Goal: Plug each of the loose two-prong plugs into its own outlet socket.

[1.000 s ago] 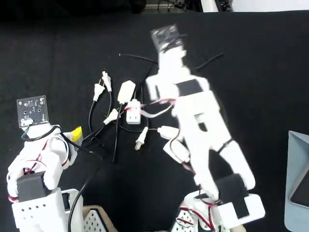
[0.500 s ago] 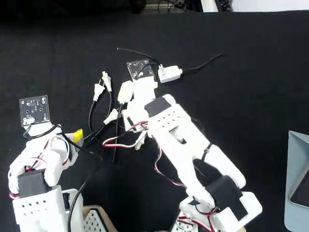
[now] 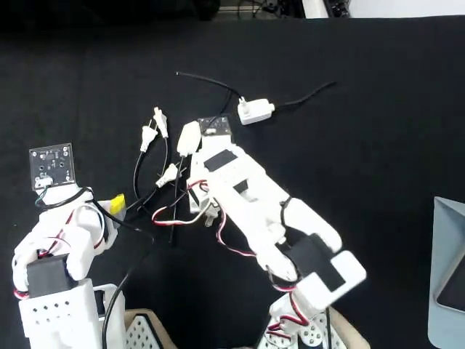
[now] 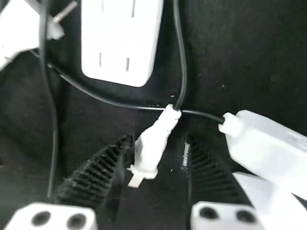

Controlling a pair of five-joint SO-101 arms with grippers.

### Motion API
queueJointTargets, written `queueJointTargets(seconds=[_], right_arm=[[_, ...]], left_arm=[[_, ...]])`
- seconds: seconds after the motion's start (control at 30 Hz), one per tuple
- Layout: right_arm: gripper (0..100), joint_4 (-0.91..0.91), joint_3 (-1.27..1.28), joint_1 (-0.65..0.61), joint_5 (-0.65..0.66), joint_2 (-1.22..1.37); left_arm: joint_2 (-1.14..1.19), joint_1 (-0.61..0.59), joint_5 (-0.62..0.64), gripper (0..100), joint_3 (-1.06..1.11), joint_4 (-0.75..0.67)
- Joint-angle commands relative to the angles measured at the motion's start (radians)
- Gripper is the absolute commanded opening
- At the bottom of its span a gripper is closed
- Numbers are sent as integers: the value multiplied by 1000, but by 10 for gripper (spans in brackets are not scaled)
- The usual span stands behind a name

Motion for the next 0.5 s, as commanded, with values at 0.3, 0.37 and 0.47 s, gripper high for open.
queueJointTargets(seconds=[0.3, 0.37, 0.47], right_arm=[[11, -41, -61, 8, 25, 10], [12, -15, -59, 25, 48, -27], [12, 46, -58, 34, 106, -131]], left_arm=[[-6, 5, 5, 275, -7, -18], [-6, 5, 5, 275, -7, -18], [-6, 5, 5, 275, -5, -18]])
